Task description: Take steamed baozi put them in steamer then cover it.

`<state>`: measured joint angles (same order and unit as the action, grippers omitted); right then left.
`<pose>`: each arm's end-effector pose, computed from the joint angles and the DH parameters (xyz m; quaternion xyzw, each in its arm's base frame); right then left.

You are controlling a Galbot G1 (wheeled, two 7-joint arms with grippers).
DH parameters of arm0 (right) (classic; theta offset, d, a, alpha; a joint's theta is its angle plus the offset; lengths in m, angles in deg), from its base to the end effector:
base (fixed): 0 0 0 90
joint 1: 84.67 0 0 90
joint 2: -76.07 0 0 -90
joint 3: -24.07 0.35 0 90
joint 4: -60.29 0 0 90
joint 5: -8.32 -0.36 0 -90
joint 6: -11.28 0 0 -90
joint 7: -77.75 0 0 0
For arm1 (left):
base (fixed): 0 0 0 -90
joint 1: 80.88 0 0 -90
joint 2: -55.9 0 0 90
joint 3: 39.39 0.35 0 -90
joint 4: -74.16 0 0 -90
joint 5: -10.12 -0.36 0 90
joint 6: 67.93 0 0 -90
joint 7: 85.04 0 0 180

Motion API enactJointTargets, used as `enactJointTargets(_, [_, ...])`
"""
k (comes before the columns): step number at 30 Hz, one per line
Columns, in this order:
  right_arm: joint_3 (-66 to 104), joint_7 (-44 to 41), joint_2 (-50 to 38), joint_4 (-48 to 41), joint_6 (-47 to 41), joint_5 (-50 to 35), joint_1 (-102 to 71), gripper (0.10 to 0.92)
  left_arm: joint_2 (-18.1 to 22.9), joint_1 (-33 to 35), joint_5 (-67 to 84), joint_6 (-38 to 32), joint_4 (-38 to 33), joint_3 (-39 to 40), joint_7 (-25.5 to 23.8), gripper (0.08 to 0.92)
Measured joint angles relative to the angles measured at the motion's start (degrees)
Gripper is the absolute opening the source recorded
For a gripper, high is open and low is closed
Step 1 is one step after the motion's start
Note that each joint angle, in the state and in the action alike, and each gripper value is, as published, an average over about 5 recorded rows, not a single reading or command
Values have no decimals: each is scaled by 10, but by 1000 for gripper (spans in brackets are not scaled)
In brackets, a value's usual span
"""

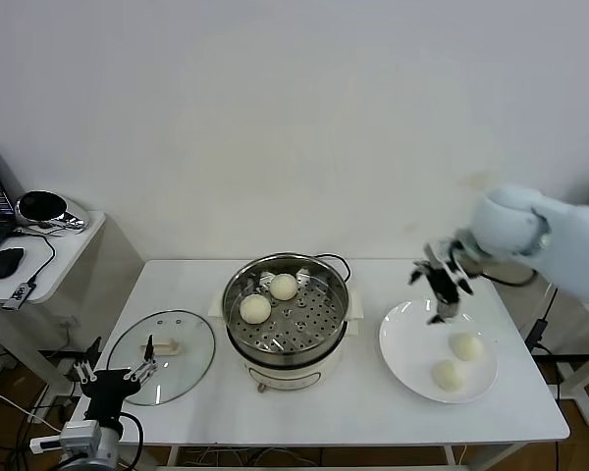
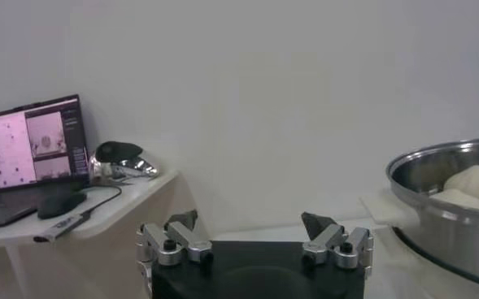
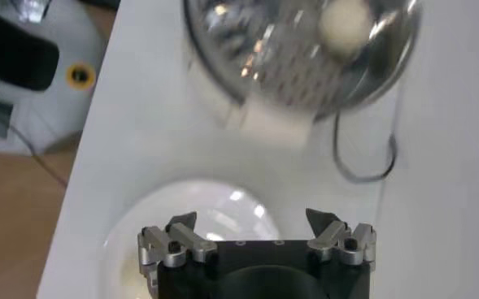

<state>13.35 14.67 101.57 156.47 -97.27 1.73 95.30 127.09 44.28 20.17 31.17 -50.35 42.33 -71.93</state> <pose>0.4514 -0.1295 -0.0668 0.5064 -0.5264 0.5804 0.3600 0.1683 0.0875 -0.2708 0.0855 -0.9894 -0.0982 0.0650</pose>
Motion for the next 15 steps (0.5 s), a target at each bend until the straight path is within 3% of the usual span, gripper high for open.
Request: enactJointTargets(15, [200,20,-49,-36,46,118,-285,823,10,12,-10,0,-6,-7,0,823])
